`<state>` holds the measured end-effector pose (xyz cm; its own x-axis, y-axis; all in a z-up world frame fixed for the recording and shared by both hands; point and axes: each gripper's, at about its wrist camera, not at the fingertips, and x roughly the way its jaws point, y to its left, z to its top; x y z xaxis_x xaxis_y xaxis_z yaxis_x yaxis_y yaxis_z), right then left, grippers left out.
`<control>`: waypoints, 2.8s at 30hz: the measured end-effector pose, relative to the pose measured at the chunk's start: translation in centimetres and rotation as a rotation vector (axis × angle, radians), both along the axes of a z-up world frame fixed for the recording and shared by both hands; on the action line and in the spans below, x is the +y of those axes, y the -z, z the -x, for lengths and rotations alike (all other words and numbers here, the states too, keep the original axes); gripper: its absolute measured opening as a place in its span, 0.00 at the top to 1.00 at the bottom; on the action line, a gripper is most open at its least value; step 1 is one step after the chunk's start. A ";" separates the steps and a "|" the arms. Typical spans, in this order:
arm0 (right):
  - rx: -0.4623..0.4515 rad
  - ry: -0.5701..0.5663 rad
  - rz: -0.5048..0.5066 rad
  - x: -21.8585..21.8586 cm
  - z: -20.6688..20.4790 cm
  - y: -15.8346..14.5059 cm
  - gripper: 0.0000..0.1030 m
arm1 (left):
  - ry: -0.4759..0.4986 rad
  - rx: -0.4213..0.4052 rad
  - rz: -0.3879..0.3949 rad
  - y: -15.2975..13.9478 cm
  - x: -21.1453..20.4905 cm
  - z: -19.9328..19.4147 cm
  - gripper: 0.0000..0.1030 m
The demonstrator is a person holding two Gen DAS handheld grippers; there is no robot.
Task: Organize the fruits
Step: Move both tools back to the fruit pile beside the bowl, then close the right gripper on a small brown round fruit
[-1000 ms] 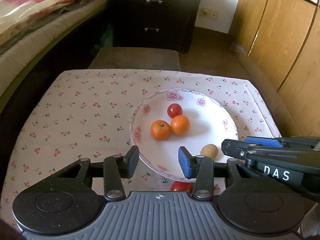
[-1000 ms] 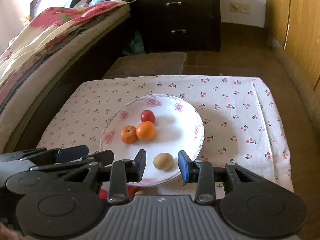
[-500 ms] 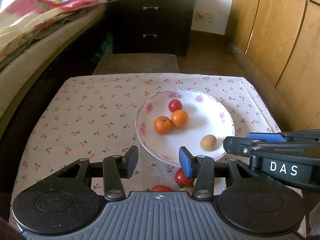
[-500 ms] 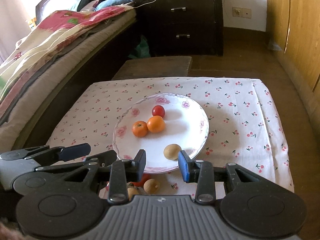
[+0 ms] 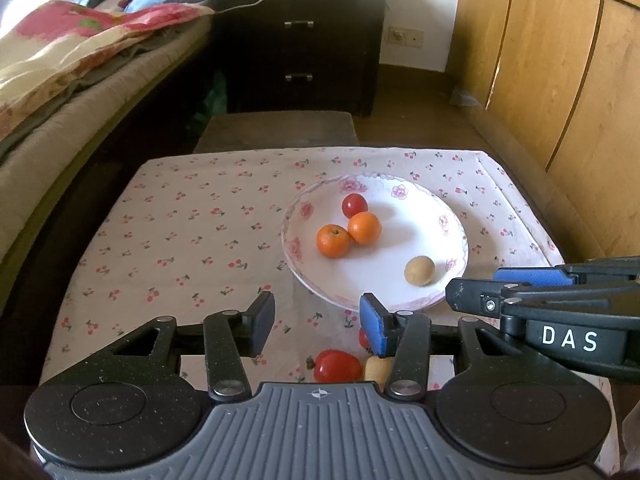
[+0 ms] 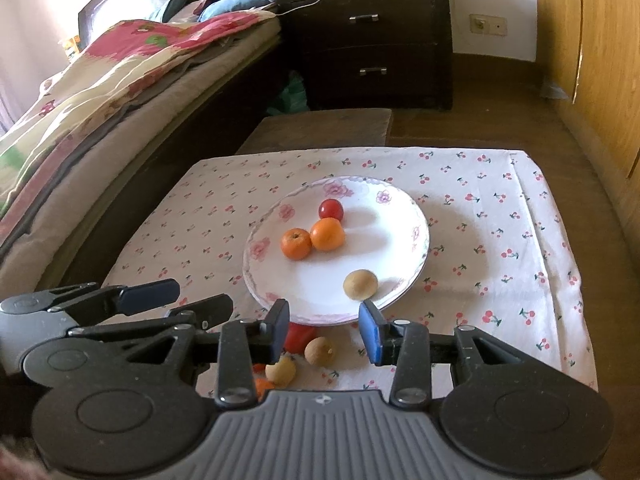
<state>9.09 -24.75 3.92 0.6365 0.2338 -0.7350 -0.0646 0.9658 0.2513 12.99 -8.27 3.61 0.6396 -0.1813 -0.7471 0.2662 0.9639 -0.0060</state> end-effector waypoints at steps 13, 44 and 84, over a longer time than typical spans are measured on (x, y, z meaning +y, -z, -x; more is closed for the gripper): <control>0.048 -0.081 0.019 2.1 3.5 1.3 0.54 | 0.009 0.000 -0.018 0.0 2.4 2.1 0.43; 0.179 -0.184 0.110 6.7 4.2 7.3 0.82 | 0.032 0.050 0.015 0.6 3.4 2.8 0.38; 0.184 -0.083 0.078 3.2 4.5 6.8 0.76 | 0.001 0.234 0.004 5.2 -0.7 0.3 0.43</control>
